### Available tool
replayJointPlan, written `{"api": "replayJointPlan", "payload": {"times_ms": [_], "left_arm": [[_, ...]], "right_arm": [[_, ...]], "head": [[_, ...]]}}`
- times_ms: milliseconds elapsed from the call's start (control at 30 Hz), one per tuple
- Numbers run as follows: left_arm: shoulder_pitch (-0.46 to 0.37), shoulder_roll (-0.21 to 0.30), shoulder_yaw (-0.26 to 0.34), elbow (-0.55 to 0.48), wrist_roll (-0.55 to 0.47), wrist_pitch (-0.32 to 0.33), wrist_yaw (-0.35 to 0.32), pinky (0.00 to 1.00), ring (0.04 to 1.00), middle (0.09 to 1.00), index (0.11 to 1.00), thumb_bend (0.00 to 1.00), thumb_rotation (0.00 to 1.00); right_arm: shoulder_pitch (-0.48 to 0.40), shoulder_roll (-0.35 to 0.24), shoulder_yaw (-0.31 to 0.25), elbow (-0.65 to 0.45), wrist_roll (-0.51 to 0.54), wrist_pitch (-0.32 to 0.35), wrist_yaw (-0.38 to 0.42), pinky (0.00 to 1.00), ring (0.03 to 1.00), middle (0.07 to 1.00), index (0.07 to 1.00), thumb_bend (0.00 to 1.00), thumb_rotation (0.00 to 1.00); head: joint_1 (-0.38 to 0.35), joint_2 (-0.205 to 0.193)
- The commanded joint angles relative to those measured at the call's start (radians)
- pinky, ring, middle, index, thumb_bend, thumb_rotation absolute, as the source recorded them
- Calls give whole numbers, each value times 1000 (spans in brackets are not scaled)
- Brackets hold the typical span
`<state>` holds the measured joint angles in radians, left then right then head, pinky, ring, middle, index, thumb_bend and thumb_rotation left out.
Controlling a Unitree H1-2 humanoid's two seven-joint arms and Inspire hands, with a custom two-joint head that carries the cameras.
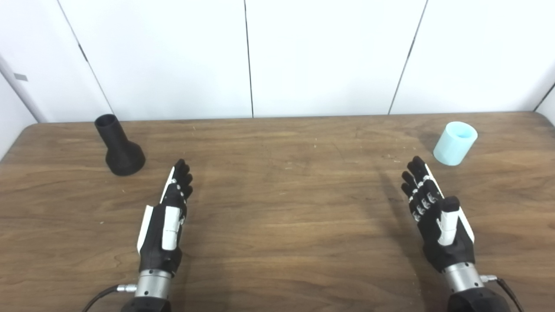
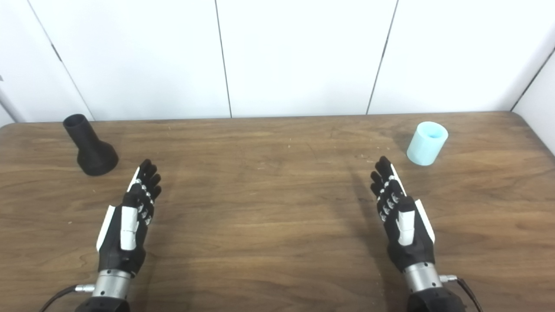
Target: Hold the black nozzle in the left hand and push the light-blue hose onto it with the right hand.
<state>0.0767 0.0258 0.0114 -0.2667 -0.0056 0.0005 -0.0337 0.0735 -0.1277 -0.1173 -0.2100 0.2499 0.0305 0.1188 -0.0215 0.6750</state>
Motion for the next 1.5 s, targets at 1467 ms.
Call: {"api": "replayJointPlan", "payload": {"times_ms": [1467], "left_arm": [[-64, -100, 14, 233, 170, -256, 207, 1000, 1000, 1000, 1000, 643, 1000]], "right_arm": [[-96, -64, -30, 370, 58, -310, 137, 1000, 1000, 1000, 1000, 745, 960]], "head": [[215, -237]]}}
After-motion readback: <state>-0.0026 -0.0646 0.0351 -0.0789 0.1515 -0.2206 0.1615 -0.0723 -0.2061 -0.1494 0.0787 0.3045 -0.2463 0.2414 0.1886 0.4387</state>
